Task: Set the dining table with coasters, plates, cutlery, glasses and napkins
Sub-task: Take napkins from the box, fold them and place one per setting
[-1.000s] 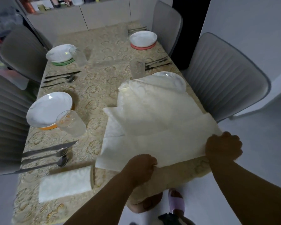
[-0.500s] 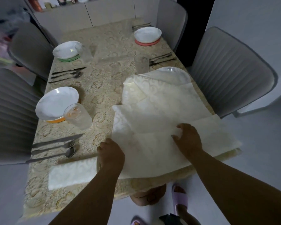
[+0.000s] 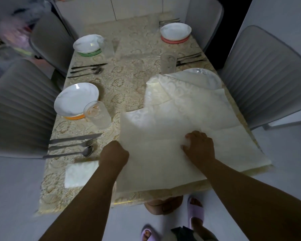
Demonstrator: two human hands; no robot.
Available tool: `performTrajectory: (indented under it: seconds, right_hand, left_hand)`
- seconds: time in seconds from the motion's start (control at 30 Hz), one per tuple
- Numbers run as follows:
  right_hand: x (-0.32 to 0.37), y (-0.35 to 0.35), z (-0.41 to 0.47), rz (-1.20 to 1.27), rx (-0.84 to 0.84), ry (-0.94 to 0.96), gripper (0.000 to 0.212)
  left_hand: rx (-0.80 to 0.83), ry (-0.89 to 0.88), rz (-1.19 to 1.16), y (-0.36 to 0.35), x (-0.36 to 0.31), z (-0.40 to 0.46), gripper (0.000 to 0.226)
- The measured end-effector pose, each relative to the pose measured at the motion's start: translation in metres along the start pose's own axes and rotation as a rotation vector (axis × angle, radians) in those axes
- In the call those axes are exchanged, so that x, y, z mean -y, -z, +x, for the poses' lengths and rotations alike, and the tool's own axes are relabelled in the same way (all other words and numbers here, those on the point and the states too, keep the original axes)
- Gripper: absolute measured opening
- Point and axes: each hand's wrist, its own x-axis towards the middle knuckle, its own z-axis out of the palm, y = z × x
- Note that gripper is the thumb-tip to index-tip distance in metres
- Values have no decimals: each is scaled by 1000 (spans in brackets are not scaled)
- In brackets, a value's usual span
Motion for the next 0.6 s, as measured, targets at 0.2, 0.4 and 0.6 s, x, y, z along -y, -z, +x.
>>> performTrajectory:
  seconds: [0.2, 0.4, 0.6]
  right_hand:
    - [8, 1, 8, 26, -8, 52, 40]
    - [-4, 11, 25, -24, 25, 60, 32]
    - [-22, 16, 35, -98, 96, 70, 22]
  left_hand:
    - [-93, -69, 220, -1, 13, -3, 60]
    - [-79, -330, 231, -29, -8, 3, 42]
    - [-60, -332, 287, -36, -13, 10, 25]
